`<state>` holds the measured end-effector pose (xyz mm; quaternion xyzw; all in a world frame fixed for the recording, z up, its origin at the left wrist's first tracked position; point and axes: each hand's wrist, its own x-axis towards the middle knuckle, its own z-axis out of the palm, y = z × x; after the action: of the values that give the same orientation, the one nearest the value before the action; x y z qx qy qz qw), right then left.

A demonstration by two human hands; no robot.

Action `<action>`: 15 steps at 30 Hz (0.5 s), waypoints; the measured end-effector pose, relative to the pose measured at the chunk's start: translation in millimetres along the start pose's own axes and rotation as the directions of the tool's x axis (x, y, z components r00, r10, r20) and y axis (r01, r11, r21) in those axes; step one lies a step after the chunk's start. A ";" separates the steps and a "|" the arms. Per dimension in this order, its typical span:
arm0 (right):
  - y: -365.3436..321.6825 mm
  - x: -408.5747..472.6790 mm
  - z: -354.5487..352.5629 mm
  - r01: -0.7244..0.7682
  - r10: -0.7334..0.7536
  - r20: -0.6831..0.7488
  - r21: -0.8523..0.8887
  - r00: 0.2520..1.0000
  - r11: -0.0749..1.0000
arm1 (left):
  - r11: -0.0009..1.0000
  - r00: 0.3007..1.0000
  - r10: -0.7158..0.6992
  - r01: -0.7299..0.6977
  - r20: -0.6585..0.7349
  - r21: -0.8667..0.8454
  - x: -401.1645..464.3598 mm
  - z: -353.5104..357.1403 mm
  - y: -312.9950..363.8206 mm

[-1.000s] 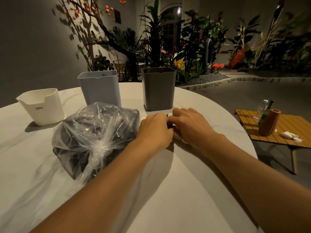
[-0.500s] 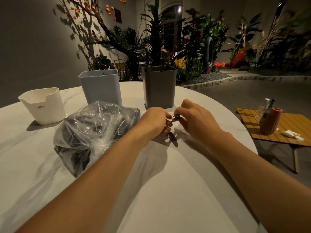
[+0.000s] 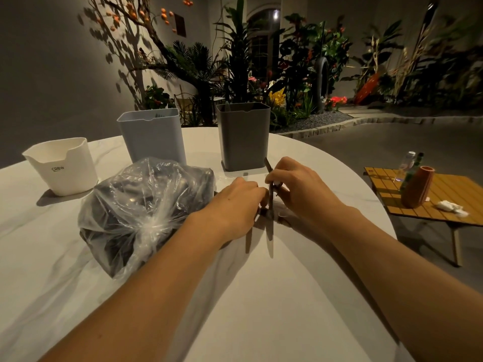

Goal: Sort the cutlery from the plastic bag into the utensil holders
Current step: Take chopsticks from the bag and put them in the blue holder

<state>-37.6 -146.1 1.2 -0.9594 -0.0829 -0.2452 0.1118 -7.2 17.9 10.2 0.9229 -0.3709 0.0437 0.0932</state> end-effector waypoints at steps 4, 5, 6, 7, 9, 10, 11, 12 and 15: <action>-1.0 -0.2 1.2 -0.040 0.042 -0.037 0.053 0.998 0.998 | 1.000 1.000 0.022 -0.022 -0.006 -0.005 1.4 0.6 -2.0; -1.0 -0.4 1.3 -0.045 0.048 -0.039 0.064 0.998 0.997 | 1.000 1.000 0.027 -0.027 -0.014 -0.004 1.6 1.3 -1.9; -0.4 -0.7 1.4 -0.050 0.054 -0.042 0.077 0.998 0.996 | 1.000 0.999 0.031 -0.031 -0.025 -0.002 1.4 1.9 -1.5; -0.4 -1.0 1.4 -0.053 0.058 -0.051 0.092 0.997 0.994 | 0.999 0.999 0.037 -0.037 -0.038 -0.003 0.6 2.2 -1.5; 0.4 -1.1 1.5 -0.063 0.076 -0.094 0.140 0.993 0.988 | 0.997 0.993 0.076 -0.078 -0.087 -0.013 -1.8 1.8 -2.6; 0.8 -0.9 1.4 -0.075 0.097 -0.120 0.173 0.988 0.982 | 0.993 0.986 0.108 -0.112 -0.125 -0.025 -3.0 0.8 -2.9; 1.5 -0.5 1.2 -0.091 0.122 -0.143 0.209 0.982 0.974 | 0.989 0.977 0.133 -0.142 -0.168 -0.041 -3.3 0.0 -3.1; 2.9 -0.2 1.4 -0.107 0.150 -0.166 0.244 0.975 0.964 | 0.987 0.968 0.135 -0.151 -0.211 -0.060 -2.7 -0.1 -3.1; 6.4 0.8 2.6 -0.097 0.189 -0.277 0.313 0.942 0.945 | 0.986 0.927 0.039 -0.096 -0.372 -0.137 2.1 3.6 -1.1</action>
<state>-34.4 -151.6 -1.7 -0.8863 -0.0295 -0.3657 0.2827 -4.9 16.5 6.8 0.8751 -0.3808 0.1907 0.2298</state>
